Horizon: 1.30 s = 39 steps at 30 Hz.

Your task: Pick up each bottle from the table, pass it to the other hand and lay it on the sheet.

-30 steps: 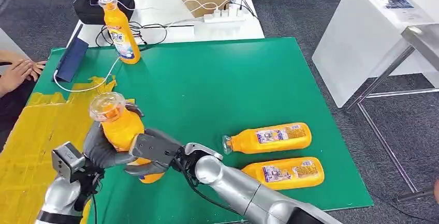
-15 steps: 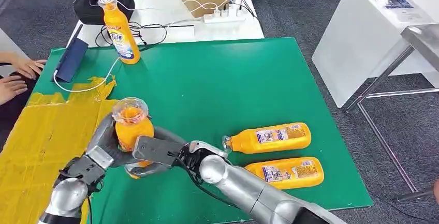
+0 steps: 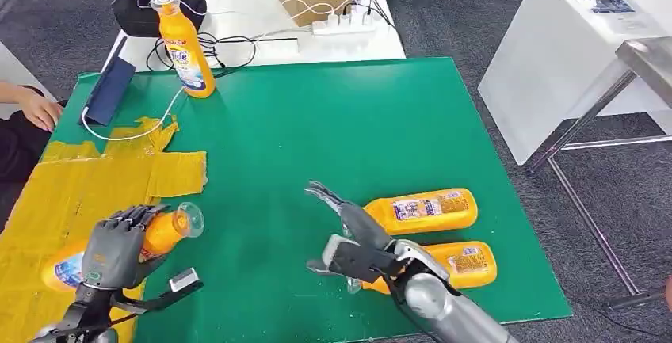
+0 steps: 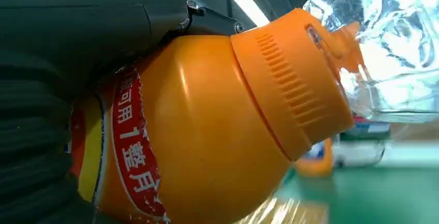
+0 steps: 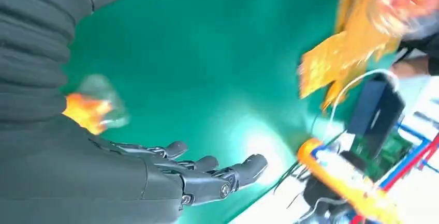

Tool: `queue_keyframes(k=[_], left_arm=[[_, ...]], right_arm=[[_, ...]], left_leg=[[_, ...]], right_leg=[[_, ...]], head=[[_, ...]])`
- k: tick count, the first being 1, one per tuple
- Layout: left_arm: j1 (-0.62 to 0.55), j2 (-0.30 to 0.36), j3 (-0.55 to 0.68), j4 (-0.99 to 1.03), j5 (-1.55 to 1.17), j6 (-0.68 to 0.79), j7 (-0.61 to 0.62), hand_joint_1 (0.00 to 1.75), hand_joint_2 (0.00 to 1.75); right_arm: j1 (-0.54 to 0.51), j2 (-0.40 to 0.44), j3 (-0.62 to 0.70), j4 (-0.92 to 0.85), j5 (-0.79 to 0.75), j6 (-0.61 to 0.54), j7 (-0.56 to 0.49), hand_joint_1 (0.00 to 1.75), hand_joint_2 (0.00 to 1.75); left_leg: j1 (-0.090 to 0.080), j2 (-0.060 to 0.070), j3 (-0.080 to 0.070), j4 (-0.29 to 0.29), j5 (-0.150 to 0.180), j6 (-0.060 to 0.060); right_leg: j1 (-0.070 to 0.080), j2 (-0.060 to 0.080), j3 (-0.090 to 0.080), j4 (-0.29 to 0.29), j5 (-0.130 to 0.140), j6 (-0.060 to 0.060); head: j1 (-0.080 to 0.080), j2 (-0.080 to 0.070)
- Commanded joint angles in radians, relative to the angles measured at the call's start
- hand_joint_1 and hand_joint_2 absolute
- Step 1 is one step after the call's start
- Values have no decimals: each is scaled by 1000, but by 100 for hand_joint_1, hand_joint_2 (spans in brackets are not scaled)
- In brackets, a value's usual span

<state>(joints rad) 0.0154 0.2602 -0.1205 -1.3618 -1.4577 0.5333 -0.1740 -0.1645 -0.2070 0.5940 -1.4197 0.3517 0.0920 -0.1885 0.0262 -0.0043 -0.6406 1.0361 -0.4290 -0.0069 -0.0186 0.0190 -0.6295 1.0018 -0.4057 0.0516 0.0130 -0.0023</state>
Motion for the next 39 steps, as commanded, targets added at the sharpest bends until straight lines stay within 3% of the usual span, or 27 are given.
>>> queue_keyframes(k=[1, 3, 7, 8, 9, 12, 14, 17, 18, 25, 32, 39], left_arm=[[-37, 16, -24, 217, -56, 62, 47, 175, 175], [-63, 18, -22, 215, -50, 22, 36, 175, 175], [-76, 49, -51, 277, -48, -31, 12, 175, 175], [-84, 79, -87, 304, -43, -63, -21, 166, 175], [-90, 102, -111, 330, -13, -86, -62, 0, 175], [-102, 114, -151, 368, 48, -99, -111, 0, 175], [-124, 123, -197, 380, 74, -172, -100, 0, 175], [-124, 131, -220, 398, 113, -166, -107, 0, 175], [-126, 130, -221, 397, 123, -154, -110, 0, 0], [-140, 154, -242, 355, 223, -133, -134, 0, 0], [-140, 153, -247, 358, 226, -131, -133, 0, 0], [-122, 144, -240, 308, 302, -116, -154, 0, 0]], right_arm=[[86, -118, -83, -166, 38, -4, -22, 0, 175], [94, -157, -112, -248, 10, 45, 28, 0, 175], [152, -236, -152, -307, -12, 84, 32, 0, 175], [160, -267, -155, -316, -59, 123, 39, 0, 175], [167, -298, -160, -327, -59, 130, 34, 0, 175], [178, -361, -157, -332, -24, 154, 44, 0, 175], [146, -398, -118, -277, -15, 232, 132, 0, 175], [127, -398, -75, -185, 9, 221, 98, 0, 175], [117, -403, -63, -169, 15, 221, 96, 0, 175], [36, -532, 38, -136, -31, 276, 174, 0, 175], [41, -534, 47, -141, -37, 268, 179, 0, 175], [56, -584, 74, -136, -43, 263, 248, 0, 175]], left_leg=[[-1, -1, 12, -4, -3, 3], [-1, -1, 7, -2, -1, 2], [-1, -3, 9, -2, -2, 3], [-1, -3, 11, -3, -2, 3], [-1, -3, 11, -3, -2, 3], [-1, -2, 8, -2, -1, 2], [-2, -1, 10, -3, -2, 3], [-2, 1, 9, -2, 0, 2], [-2, 1, 12, -4, -1, 3], [-2, 2, 13, -3, -1, 4], [-2, 0, 13, -2, 0, 3], [-3, 0, 15, -3, 0, 4]], right_leg=[[0, -4, 11, -3, -3, -4], [0, -3, 7, -1, -2, -2], [0, -6, 9, -1, -3, -3], [0, -6, 11, -2, -3, -3], [0, -6, 11, -3, -3, -3], [-1, -4, 8, -1, -2, -2], [-1, -3, 10, -2, -2, -2], [-1, 0, 9, -2, 0, -1], [-1, 0, 12, -3, 0, -2], [-1, 0, 14, -2, 0, -2], [-2, -1, 14, -1, 0, -1], [-2, -2, 15, -3, 0, -1]], head=[[0, 0], [0, 0], [0, 0], [0, 0], [0, 0], [0, 0], [0, 0], [0, 0], [0, 0], [0, 0], [0, 0], [0, 0]])
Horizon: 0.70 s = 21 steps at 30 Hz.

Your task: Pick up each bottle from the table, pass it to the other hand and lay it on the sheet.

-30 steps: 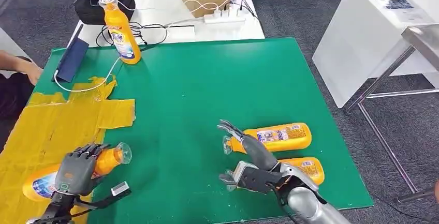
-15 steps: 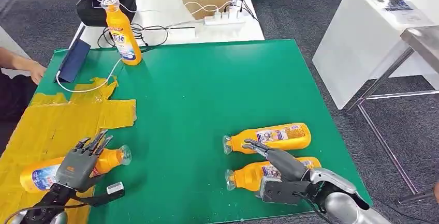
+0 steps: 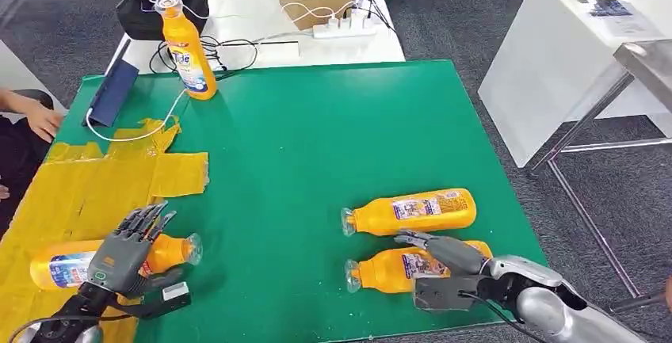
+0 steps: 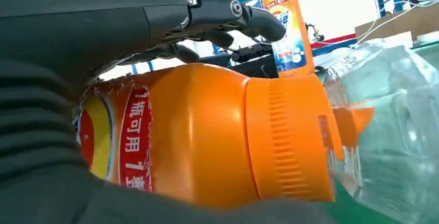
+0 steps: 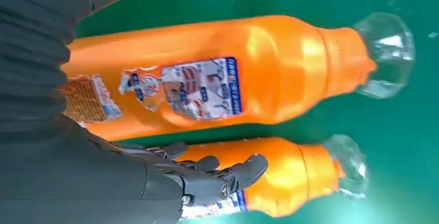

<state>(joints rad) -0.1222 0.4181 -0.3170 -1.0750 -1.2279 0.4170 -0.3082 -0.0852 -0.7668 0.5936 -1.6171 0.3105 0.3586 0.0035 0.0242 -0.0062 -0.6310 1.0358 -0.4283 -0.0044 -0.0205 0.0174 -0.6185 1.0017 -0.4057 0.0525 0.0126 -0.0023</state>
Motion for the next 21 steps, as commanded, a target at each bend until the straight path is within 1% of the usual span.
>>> queue_keyframes(k=[1, 2, 4, 6, 7, 8, 10, 11, 13, 14, 15, 16, 17, 18, 19, 20, 21], left_arm=[[21, -18, -40, 10, 80, -3, -21, 0, 0], [32, -29, -30, -10, 102, -6, -27, 0, 0], [50, -49, -13, -44, 130, -12, -36, 0, 0], [43, -88, 15, -56, 234, -46, -90, 0, 0], [33, -95, 14, -51, 231, -48, -89, 0, 0], [28, -97, 14, -52, 231, -49, -89, 0, 0], [27, -96, 15, -51, 231, -50, -89, 0, 0], [27, -96, 15, -51, 231, -50, -89, 0, 0], [28, -94, 16, -49, 231, -50, -89, 0, 0], [28, -94, 16, -49, 231, -50, -89, 0, 0], [28, -106, 28, -48, 277, -62, -117, 0, 0], [27, -132, 56, -55, 361, -96, -162, 0, 0], [23, -159, 78, -71, 430, -133, -196, 0, 0], [20, -191, 106, -102, 522, -192, -225, 0, 0], [16, -214, 127, -127, 581, -232, -238, 0, 0], [10, -235, 143, -147, 649, -291, -246, 0, 0], [-9, -267, 174, -193, 733, -339, -280, 0, 0]], right_arm=[[-18, -32, 78, 55, 8, -4, 72, 0, 175], [-3, -35, 76, 56, 28, -15, 94, 0, 175], [26, -36, 73, 58, 81, -29, 124, 0, 175], [30, -40, 98, 81, 147, -4, 149, 0, 175], [30, -37, 101, 94, 151, -4, 147, 0, 175], [30, -38, 101, 95, 152, -4, 146, 0, 175], [28, -38, 100, 96, 152, -4, 146, 0, 175], [28, -38, 100, 96, 152, -4, 146, 0, 175], [26, -37, 99, 95, 152, -4, 146, 0, 175], [26, -37, 99, 95, 152, -4, 146, 0, 175], [20, -40, 110, 95, 171, 8, 151, 0, 175], [22, -35, 117, 109, 198, 15, 161, 0, 175], [26, -24, 128, 129, 236, 17, 165, 0, 175], [33, -5, 140, 163, 282, 3, 165, 148, 175], [41, 13, 149, 193, 314, 5, 170, 175, 175], [45, 25, 162, 222, 347, -4, 175, 175, 175], [28, 16, 162, 215, 389, -52, 189, 175, 175]], left_leg=[[0, 2, 7, -4, -1, 2], [0, 1, 4, -2, -1, 1], [0, 0, 4, -2, -1, 2], [0, 0, 6, -4, -1, 2], [0, -2, 3, -2, 0, 2], [-1, -1, 5, -4, -1, 2], [-1, -3, 3, -2, 0, 1], [-1, -4, 4, -3, 0, 2], [0, -2, 2, -1, -1, 1], [-1, -2, 4, -3, -1, 2], [0, -2, 3, -2, -1, 2], [0, -2, 5, -3, -1, 2], [0, -3, 3, -2, -1, 2], [0, -4, 4, -3, 0, 2], [0, -5, 3, -3, 0, 2], [0, -7, 5, -4, 0, 2], [1, -6, 5, -5, 0, 3]], right_leg=[[1, -1, 6, -4, 0, -3], [0, 0, 3, -2, 0, -2], [0, -1, 4, -3, -1, -2], [1, -2, 6, -4, -1, -2], [0, -3, 4, -3, -1, -1], [0, -3, 5, -4, -1, -2], [0, -3, 3, -2, -1, -1], [0, -4, 5, -3, -1, -2], [0, -2, 3, -2, -1, -1], [0, -2, 4, -3, -1, -2], [0, -3, 3, -3, -1, -1], [1, -3, 5, -4, -1, -2], [0, -4, 4, -3, -1, -1], [1, -5, 5, -4, -1, -2], [1, -5, 5, -4, -1, -1], [1, -7, 6, -6, -1, -2], [2, -8, 7, -7, 0, -2]], head=[[0, 0], [0, 0], [0, 0], [0, 0], [0, 0], [0, 0], [0, 0], [0, 0], [0, 0], [0, 0], [0, 0], [0, 0], [0, 0], [0, 0], [0, 0], [0, 0], [0, 0]])
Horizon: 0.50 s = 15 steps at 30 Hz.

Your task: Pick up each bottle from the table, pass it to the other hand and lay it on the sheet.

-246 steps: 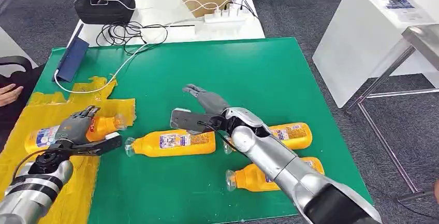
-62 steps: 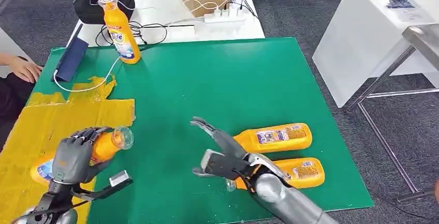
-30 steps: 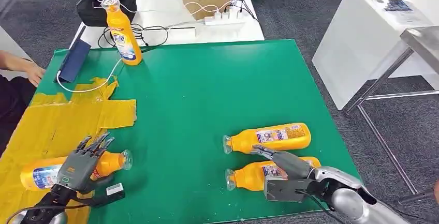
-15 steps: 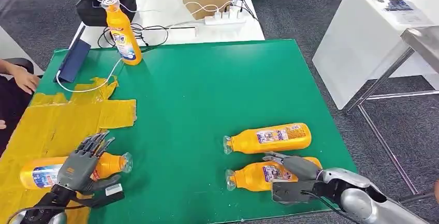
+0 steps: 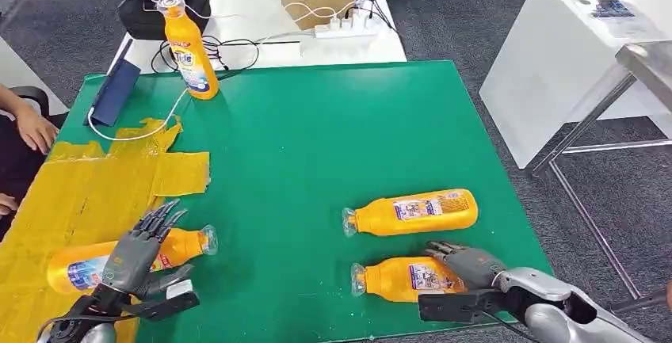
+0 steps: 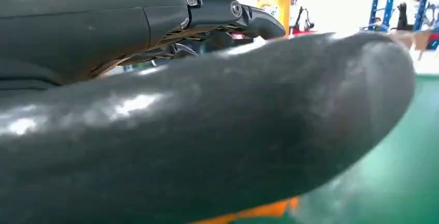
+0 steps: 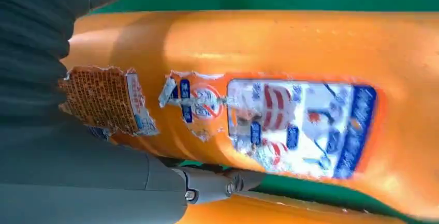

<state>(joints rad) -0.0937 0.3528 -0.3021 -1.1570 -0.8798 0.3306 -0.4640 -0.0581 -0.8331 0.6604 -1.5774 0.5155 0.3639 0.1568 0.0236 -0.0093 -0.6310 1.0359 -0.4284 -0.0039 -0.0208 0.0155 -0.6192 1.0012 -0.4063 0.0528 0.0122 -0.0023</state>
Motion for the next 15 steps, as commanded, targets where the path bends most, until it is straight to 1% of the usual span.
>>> queue_keyframes(k=[1, 3, 4, 6, 7, 10, 12, 14, 15], left_arm=[[-52, -207, 158, -148, 411, -310, -82, 0, 0], [-64, -235, 191, -190, 537, -442, -56, 0, 0], [-61, -241, 199, -205, 552, -455, -59, 0, 0], [-40, -253, 217, -239, 603, -498, -64, 0, 0], [-31, -258, 223, -253, 619, -513, -60, 0, 0], [3, -274, 247, -309, 675, -553, -54, 0, 0], [18, -280, 256, -337, 690, -560, -53, 0, 0], [50, -292, 287, -384, 764, -607, -37, 0, 0], [85, -287, 297, -408, 798, -642, 23, 0, 0]], right_arm=[[-5, 91, 91, 182, 188, -36, 38, 175, 175], [-20, 100, 96, 203, 205, -10, 31, 175, 175], [-29, 110, 96, 218, 205, -7, 25, 175, 175], [-52, 124, 104, 241, 195, 1, 9, 175, 175], [-56, 133, 98, 247, 187, -3, 9, 175, 175], [-69, 158, 83, 259, 165, -9, 15, 175, 175], [-86, 171, 84, 264, 164, -14, 15, 175, 175], [-89, 241, 30, 282, 121, -63, 16, 175, 175], [-60, 332, -33, 313, 61, -80, 6, 175, 175]], left_leg=[[1, -4, 3, -3, 0, 2], [1, -4, 3, -2, 0, 3], [2, -1, 0, 0, 0, 1], [2, 2, 3, -2, 0, 2], [1, 6, 4, -2, -1, 2], [1, 10, 9, -3, -2, 2], [2, 9, 9, -2, -2, 1], [1, 9, 11, -4, -2, 2], [1, 10, 11, -5, -2, 2]], right_leg=[[2, -6, 6, -5, 0, -2], [2, -7, 7, -4, 0, -2], [2, -3, 3, -3, 1, -1], [3, -1, 5, -5, 2, -2], [2, 2, 4, -4, 3, -2], [2, 6, 6, -5, 3, -3], [2, 6, 7, -4, 3, -2], [2, 5, 8, -6, 3, -3], [2, 5, 9, -7, 3, -3]], head=[[0, 0], [0, 0], [1, 0], [1, 0], [1, 0], [0, 0], [0, 0], [0, 0], [0, 0]])
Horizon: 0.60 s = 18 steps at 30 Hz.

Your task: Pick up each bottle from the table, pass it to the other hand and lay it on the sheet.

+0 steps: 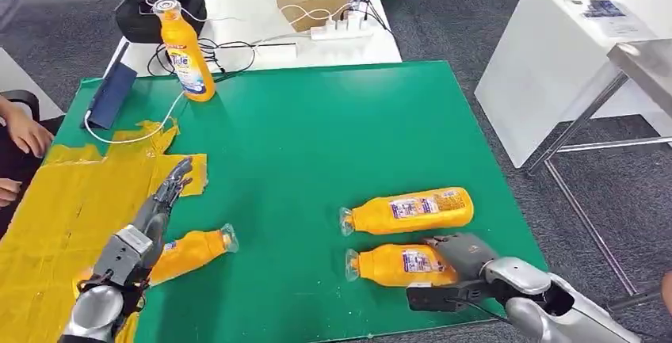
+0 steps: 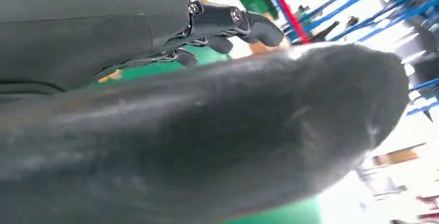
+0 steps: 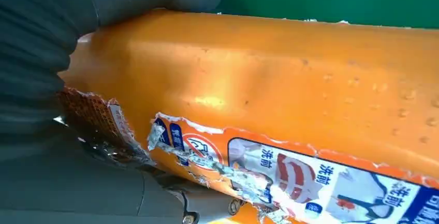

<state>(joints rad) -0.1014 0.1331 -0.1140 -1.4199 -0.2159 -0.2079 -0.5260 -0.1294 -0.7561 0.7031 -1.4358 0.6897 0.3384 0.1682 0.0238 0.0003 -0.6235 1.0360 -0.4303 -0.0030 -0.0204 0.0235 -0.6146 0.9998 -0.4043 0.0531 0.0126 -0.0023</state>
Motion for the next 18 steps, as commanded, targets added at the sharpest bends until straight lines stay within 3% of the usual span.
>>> queue_keyframes(k=[1, 6, 9, 13, 18], left_arm=[[133, -74, 132, -171, 179, -121, 72, 0, 0], [159, -73, 141, -188, 185, -129, 62, 0, 0], [176, -77, 145, -218, 250, -185, 57, 0, 0], [174, -102, 105, -233, 325, -248, 109, 0, 0], [167, -100, 59, -226, 329, -245, 139, 0, 0]], right_arm=[[43, 341, -142, 183, -138, -159, -70, 175, 175], [45, 363, -132, 180, -120, -171, -58, 175, 175], [139, 486, -317, 28, -358, -227, -263, 175, 175], [146, 590, -377, -99, -468, -214, -282, 175, 175], [110, 619, -353, -77, -500, -185, -299, 175, 175]], left_leg=[[2, 2, 4, -3, 0, 1], [6, 8, 5, -2, -6, -5], [6, 8, 7, -3, -6, -4], [6, 6, 5, -2, -6, -4], [6, 1, -1, -1, -4, -4]], right_leg=[[3, 0, 4, -5, 1, -3], [6, 9, 4, -2, 0, -3], [6, 6, 4, -3, -1, -4], [7, 5, 2, 0, -3, -5], [6, 4, -1, 0, -3, -4]], head=[[0, 0], [1, 0], [0, 0], [1, 0], [0, 0]])
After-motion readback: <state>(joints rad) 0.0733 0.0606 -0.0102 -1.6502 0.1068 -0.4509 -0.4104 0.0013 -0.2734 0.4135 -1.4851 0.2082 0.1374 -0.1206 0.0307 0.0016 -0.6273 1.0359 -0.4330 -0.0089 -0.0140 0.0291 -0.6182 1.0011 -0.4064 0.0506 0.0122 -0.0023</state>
